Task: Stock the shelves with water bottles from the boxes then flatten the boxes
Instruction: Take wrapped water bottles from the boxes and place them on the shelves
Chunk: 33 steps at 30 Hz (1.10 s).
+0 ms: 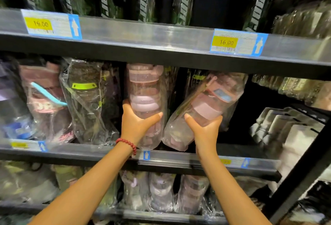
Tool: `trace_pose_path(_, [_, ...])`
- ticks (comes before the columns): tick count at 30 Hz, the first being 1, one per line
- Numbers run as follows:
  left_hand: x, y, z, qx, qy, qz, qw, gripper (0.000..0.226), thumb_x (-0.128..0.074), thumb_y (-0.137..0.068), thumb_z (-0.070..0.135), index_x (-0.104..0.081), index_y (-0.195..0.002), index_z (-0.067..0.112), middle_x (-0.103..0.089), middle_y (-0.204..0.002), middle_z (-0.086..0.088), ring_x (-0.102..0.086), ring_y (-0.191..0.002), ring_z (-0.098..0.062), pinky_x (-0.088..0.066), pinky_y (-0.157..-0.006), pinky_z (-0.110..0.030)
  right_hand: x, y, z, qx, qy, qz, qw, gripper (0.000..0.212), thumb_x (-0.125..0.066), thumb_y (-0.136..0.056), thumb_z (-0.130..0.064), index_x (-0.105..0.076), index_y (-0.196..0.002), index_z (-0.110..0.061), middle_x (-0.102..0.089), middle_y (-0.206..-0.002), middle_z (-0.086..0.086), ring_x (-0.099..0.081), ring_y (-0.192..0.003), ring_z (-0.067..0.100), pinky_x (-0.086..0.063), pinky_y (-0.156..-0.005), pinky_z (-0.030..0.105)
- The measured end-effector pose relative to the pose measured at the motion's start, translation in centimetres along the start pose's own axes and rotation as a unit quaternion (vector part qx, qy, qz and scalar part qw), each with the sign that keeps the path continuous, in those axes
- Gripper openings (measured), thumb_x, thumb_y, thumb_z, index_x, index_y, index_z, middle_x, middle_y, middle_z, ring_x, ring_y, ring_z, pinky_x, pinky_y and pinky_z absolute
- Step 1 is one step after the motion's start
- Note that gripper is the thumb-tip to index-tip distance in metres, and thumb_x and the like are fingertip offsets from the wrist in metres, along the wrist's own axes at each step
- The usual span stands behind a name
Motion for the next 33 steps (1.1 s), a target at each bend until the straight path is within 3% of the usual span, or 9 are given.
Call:
trace_pose_path(2, [0.0, -0.1, -0.3, -0.002, -0.010, 0.000, 1.000, 0.066, -0.088, -0.062, 0.016, -0.037, -0.104, 0.013, -0.044, -0.093, 0.016, -0.049, -0.084, 0.000, -0.040, -0.075, -0.014, -0.3, 0.3, 0.2, 0.021, 0.052, -0.021, 0.998, 0.074, -0.087, -0.062, -0.021, -0.037, -0.115, -0.014, -0.055, -0.110, -0.005, -0.057, -0.101, 0.013, -0.048, -0.088, 0.021])
trace_pose_path(4, [0.1, -0.2, -0.7, -0.007, -0.010, 0.003, 1.000, 0.066, -0.088, -0.061, 0.015, -0.038, -0.104, 0.013, -0.045, -0.093, 0.016, -0.049, -0.084, 0.003, -0.039, -0.070, -0.006, -0.7, 0.7, 0.4, 0.047, 0.092, -0.040, 0.994, 0.075, -0.086, -0.059, -0.026, -0.037, -0.113, -0.012, -0.055, -0.109, -0.003, -0.056, -0.099, 0.014, -0.045, -0.080, 0.009])
trace_pose_path(7, [0.2, -0.2, -1.1, -0.015, -0.013, 0.001, 1.000, 0.069, -0.089, -0.060, 0.015, -0.037, -0.106, 0.014, -0.045, -0.095, 0.018, -0.047, -0.084, 0.009, -0.039, -0.066, -0.001, -1.4, 1.1, 0.4, 0.072, 0.129, -0.065, 0.987, 0.071, -0.086, -0.060, -0.027, -0.035, -0.109, -0.017, -0.054, -0.112, 0.003, -0.056, -0.099, 0.016, -0.041, -0.077, 0.006])
trace_pose_path(14, [0.7, -0.1, -1.5, -0.037, -0.049, 0.008, 0.998, 0.071, -0.090, -0.056, 0.023, -0.037, -0.102, 0.015, -0.046, -0.095, 0.017, -0.050, -0.085, 0.007, -0.040, -0.068, -0.006, -2.5, 1.4, 0.6, 0.075, 0.173, -0.094, 0.977, 0.063, -0.085, -0.066, -0.022, -0.035, -0.104, -0.015, -0.053, -0.111, 0.006, -0.055, -0.101, 0.019, -0.047, -0.084, 0.029])
trace_pose_path(19, [1.4, 0.2, -2.5, -0.077, -0.089, 0.004, 0.993, 0.076, -0.091, -0.055, 0.028, -0.034, -0.103, 0.015, -0.052, -0.100, 0.007, -0.056, -0.093, -0.012, -0.046, -0.075, -0.019, -2.9, 1.2, 0.8, 0.058, 0.181, -0.085, 0.978, 0.062, -0.085, -0.067, -0.022, -0.036, -0.103, -0.012, -0.052, -0.111, 0.008, -0.055, -0.101, 0.021, -0.045, -0.080, 0.025])
trace_pose_path(24, [1.5, 0.4, -2.8, -0.060, -0.072, -0.009, 0.996, 0.077, -0.091, -0.055, 0.023, -0.032, -0.105, 0.015, -0.047, -0.098, 0.018, -0.054, -0.093, -0.008, -0.040, -0.070, -0.002, -3.2, 1.3, 0.7, 0.057, 0.192, -0.079, 0.977, 0.061, -0.085, -0.067, -0.022, -0.036, -0.102, -0.010, -0.050, -0.109, 0.009, -0.053, -0.098, 0.020, -0.042, -0.078, 0.024])
trace_pose_path(26, [1.8, 0.3, -3.0, -0.047, -0.067, -0.017, 0.997, 0.080, -0.091, -0.055, 0.025, -0.029, -0.105, 0.015, -0.047, -0.101, 0.012, -0.052, -0.096, -0.010, -0.041, -0.075, -0.006, -3.2, 1.3, 0.7, 0.051, 0.193, -0.082, 0.976, 0.062, -0.085, -0.067, -0.023, -0.036, -0.103, -0.010, -0.051, -0.110, 0.009, -0.054, -0.099, 0.021, -0.043, -0.078, 0.025])
trace_pose_path(29, [2.6, 0.2, -3.2, -0.027, -0.073, -0.092, 0.993, 0.095, -0.092, -0.047, 0.042, -0.025, -0.109, 0.016, -0.045, -0.117, 0.001, -0.050, -0.107, -0.014, -0.042, -0.087, -0.022, -3.0, 1.3, 1.2, 0.028, 0.197, -0.093, 0.976, 0.061, -0.084, -0.068, -0.025, -0.035, -0.103, -0.011, -0.051, -0.112, 0.009, -0.054, -0.102, 0.022, -0.045, -0.080, 0.027])
trace_pose_path(33, [3.6, 0.4, -3.7, -0.051, -0.117, -0.131, 0.983, 0.086, -0.089, -0.056, 0.034, -0.027, -0.114, 0.017, -0.046, -0.119, 0.003, -0.050, -0.110, -0.013, -0.044, -0.087, -0.017, -2.3, 1.5, 1.6, -0.019, 0.228, -0.126, 0.965, 0.063, -0.085, -0.065, -0.032, -0.039, -0.104, -0.012, -0.049, -0.114, 0.008, -0.052, -0.103, 0.021, -0.044, -0.082, 0.029])
Point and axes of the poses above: each hand's wrist, its own y-axis away from the middle knuckle, its own x-axis out of the back of the hand, z = x × y, the point moved 2 cm from there along -y, towards the middle knuckle
